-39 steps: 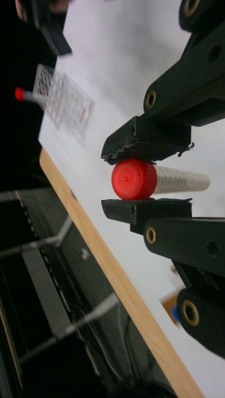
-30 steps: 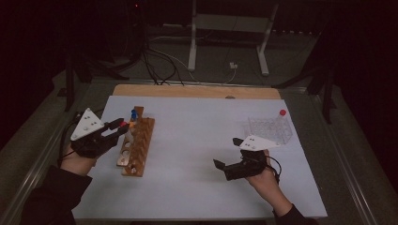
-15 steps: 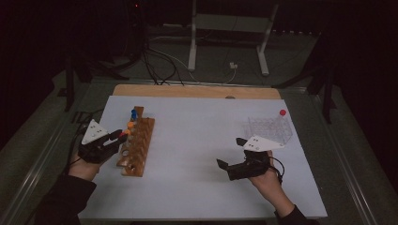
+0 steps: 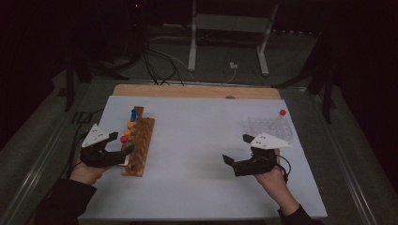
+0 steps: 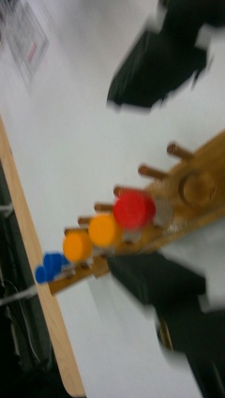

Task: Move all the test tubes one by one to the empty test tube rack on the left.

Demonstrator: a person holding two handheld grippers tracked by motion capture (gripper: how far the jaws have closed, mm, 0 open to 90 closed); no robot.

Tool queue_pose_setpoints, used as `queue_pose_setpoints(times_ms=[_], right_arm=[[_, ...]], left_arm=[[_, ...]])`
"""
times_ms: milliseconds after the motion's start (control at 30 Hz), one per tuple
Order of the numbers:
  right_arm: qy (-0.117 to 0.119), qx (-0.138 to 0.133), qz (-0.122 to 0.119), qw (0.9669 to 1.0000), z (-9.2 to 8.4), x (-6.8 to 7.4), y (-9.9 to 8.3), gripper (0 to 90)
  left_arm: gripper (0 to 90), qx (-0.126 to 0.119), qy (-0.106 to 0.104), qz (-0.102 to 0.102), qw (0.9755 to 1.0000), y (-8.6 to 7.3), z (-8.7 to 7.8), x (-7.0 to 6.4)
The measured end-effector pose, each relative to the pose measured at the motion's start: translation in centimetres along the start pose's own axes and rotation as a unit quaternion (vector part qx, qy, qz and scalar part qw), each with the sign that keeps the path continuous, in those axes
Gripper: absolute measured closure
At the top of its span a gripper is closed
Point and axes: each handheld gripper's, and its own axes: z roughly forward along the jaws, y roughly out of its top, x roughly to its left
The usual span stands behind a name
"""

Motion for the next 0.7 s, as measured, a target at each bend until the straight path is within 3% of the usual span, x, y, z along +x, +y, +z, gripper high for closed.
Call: queue_pose_setpoints(times_ms=[133, 267, 367, 533, 700], right_arm=[[-0.033, -0.012, 0.001, 0.9994, -0.8, -1.9, 0.1, 0.0], [-0.081, -0.024, 0.005, 0.9964, -1.8, -4.6, 0.0, 0.0], [-0.115, -0.031, 0.018, 0.9927, -2.7, -7.2, -0.3, 0.0], [-0.174, -0.035, 0.068, 0.9818, -3.7, -11.8, -1.1, 0.5], [-0.224, -0.012, 0.098, 0.9696, -3.3, -15.6, -2.7, 7.8]], left_arm=[[3.1, -0.025, -0.024, 0.01, 0.9993, 0.1, -0.8, -1.4], [1.9, -0.063, -0.042, 0.014, 0.997, 0.5, -1.9, -2.7], [1.9, -0.076, -0.055, 0.019, 0.9954, 0.7, -2.3, -3.6], [1.9, -0.071, -0.081, 0.04, 0.9934, 0.9, -1.8, -5.2], [1.8, -0.064, -0.093, 0.048, 0.9924, 0.9, -1.2, -6.1]])
